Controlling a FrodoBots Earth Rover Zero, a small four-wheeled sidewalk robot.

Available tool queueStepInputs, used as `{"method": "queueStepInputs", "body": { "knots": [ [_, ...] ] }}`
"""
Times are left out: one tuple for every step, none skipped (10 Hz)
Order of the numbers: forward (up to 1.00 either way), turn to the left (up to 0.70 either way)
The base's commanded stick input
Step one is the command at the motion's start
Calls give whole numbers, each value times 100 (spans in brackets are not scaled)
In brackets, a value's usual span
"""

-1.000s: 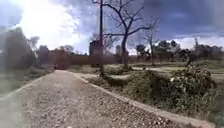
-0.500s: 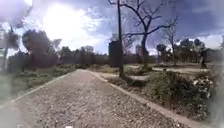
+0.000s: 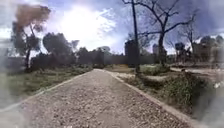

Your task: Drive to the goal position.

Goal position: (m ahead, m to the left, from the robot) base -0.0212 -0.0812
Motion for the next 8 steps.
{"method": "queueStepInputs", "body": {
  "knots": [
    [0, 100],
    [0, 21],
    [0, 0],
    [0, 0],
    [0, 0],
    [0, 0],
    [0, 0],
    [0, 0]
  ]
}}
